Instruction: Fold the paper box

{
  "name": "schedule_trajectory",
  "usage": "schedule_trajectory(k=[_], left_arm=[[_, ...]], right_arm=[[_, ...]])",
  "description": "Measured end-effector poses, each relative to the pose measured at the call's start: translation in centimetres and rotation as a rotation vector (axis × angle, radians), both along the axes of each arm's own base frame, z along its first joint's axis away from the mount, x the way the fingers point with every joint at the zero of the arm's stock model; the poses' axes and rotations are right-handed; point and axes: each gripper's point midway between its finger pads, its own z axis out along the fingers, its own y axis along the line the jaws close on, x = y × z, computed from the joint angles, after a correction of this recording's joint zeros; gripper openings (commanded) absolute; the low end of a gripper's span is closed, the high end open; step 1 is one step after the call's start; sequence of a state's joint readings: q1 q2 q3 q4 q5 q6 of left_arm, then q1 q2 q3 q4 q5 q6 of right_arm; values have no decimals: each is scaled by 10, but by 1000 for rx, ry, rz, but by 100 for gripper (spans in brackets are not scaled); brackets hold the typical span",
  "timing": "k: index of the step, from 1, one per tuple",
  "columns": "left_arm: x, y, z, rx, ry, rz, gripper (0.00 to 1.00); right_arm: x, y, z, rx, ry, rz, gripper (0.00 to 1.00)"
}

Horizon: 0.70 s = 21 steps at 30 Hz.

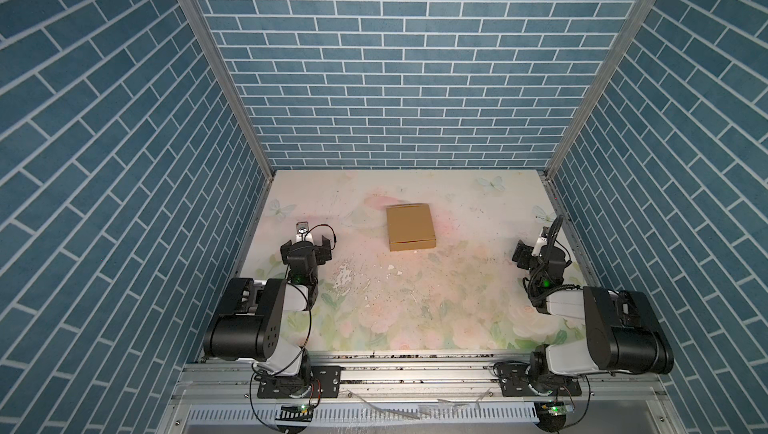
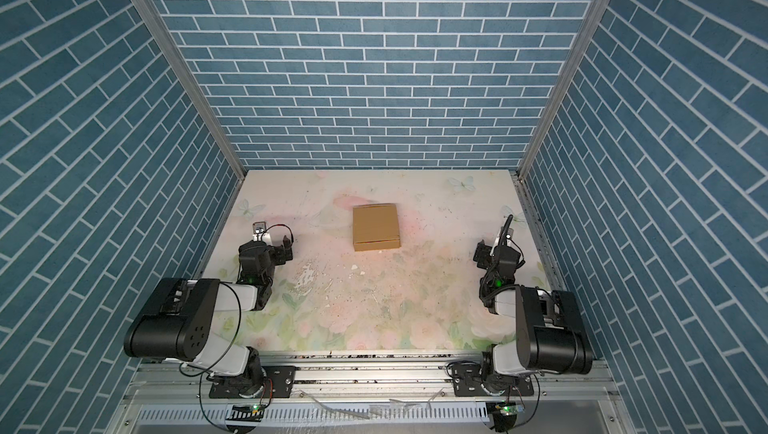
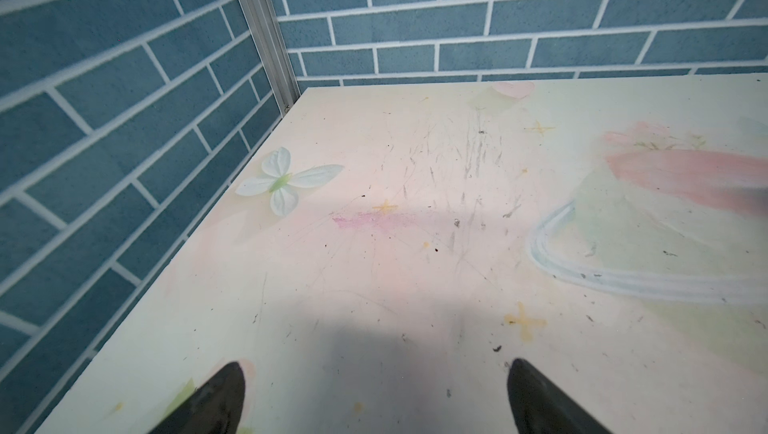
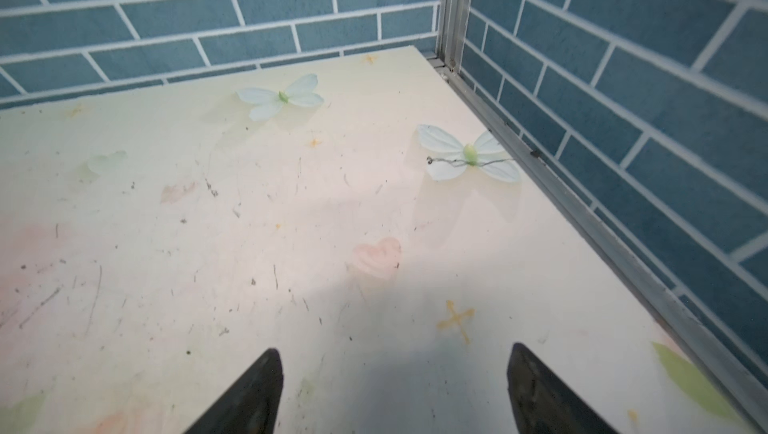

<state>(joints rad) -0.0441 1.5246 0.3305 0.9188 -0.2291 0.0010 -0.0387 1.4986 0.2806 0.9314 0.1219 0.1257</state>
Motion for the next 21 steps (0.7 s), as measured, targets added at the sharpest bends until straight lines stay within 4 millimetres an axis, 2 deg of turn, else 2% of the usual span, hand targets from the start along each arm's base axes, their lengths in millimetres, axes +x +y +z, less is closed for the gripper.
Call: schedule_trajectory(k=[3, 6, 10, 11, 21], left_arm=[[0, -1, 0, 0, 0, -3, 100], [2, -1, 3, 3, -6, -5, 100], [4, -1, 5, 7, -10, -5, 100], [4, -1, 5, 8, -10, -5, 100], [4, -1, 4, 10, -4, -6, 100]], right_arm=[[2, 2, -5, 2, -2, 16, 85], [6, 3, 1, 3, -24, 20, 85], [23, 1, 15, 0, -38, 15, 86], [26, 1, 18, 4, -46, 13, 99], [25, 1, 14, -17, -21, 18, 99]])
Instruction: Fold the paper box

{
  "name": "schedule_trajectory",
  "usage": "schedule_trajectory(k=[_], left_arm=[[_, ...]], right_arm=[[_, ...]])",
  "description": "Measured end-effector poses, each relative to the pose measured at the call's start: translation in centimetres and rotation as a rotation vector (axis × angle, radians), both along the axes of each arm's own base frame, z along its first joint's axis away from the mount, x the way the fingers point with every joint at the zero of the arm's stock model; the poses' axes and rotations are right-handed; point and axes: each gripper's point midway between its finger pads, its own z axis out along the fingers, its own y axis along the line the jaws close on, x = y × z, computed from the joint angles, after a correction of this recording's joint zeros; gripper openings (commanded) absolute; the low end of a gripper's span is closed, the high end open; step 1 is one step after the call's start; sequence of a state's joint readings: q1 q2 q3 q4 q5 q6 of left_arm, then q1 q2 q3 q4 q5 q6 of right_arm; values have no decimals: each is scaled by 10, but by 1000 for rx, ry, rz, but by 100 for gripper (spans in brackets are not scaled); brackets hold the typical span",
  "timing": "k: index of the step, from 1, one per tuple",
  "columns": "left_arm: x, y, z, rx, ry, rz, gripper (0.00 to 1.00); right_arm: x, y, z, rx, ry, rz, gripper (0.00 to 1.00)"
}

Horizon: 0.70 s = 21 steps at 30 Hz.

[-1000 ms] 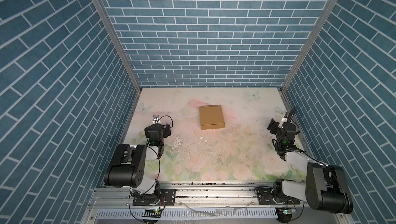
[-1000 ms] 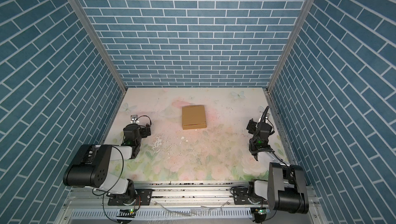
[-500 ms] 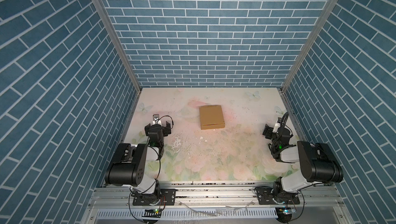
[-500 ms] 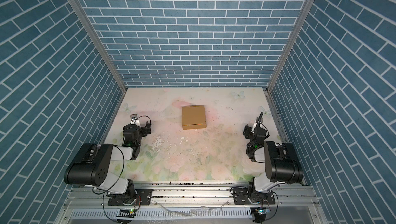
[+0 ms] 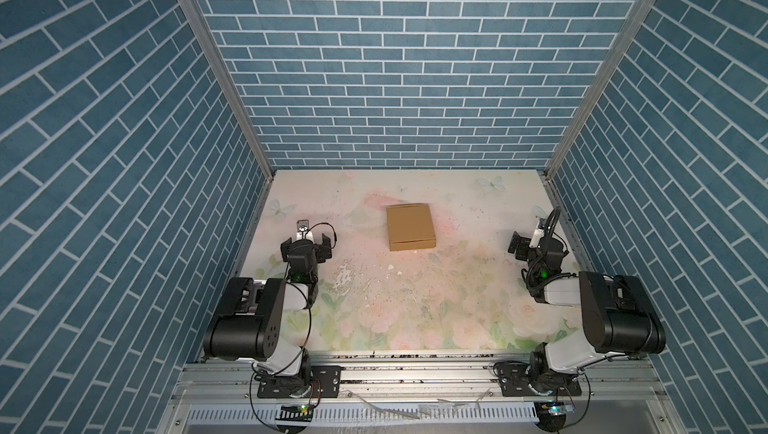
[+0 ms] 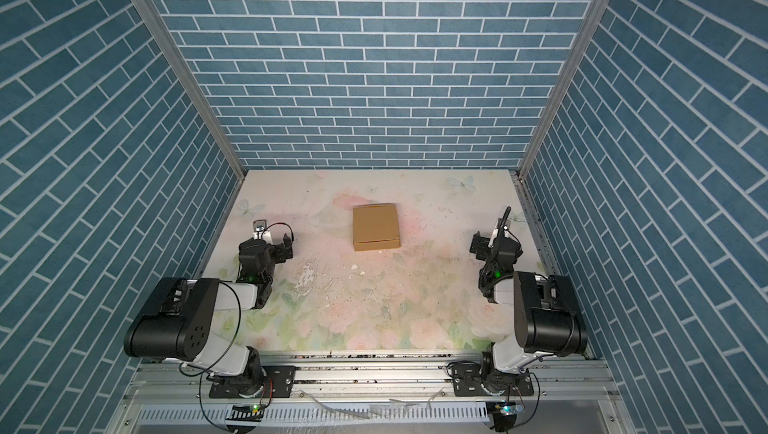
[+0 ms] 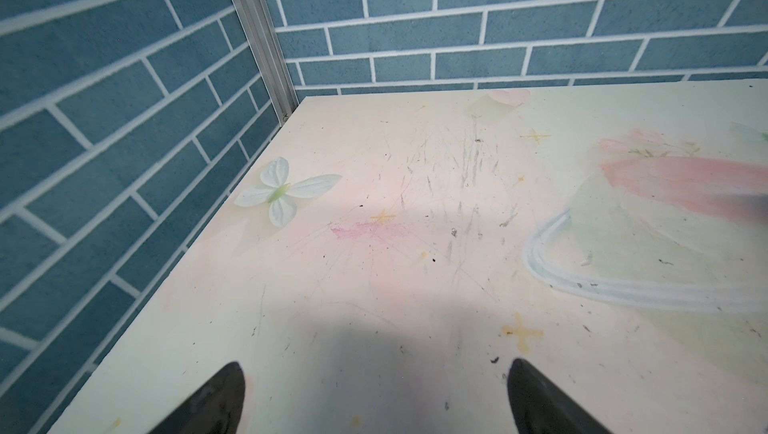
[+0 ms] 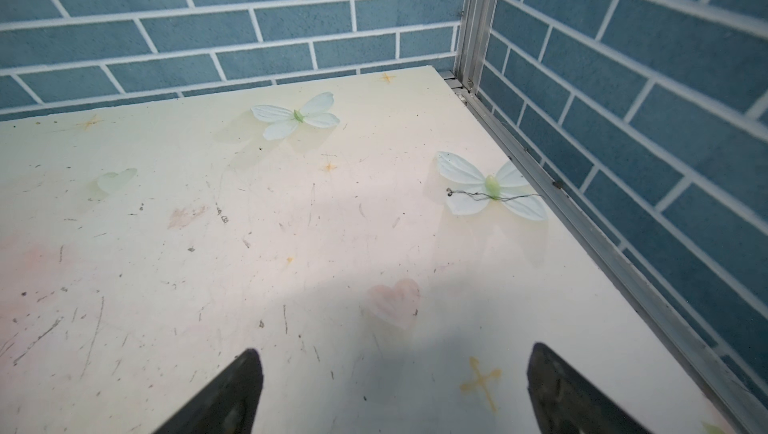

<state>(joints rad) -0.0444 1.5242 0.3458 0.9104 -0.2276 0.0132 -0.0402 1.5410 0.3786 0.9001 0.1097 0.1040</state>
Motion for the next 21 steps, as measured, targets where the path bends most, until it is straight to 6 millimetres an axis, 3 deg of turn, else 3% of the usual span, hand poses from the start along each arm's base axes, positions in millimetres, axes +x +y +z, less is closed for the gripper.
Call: schedule_trajectory(k=[21], left_arm=[[1, 0, 1, 0, -2, 0, 100]], right_arm=[[0, 13, -5, 12, 20, 74, 99]])
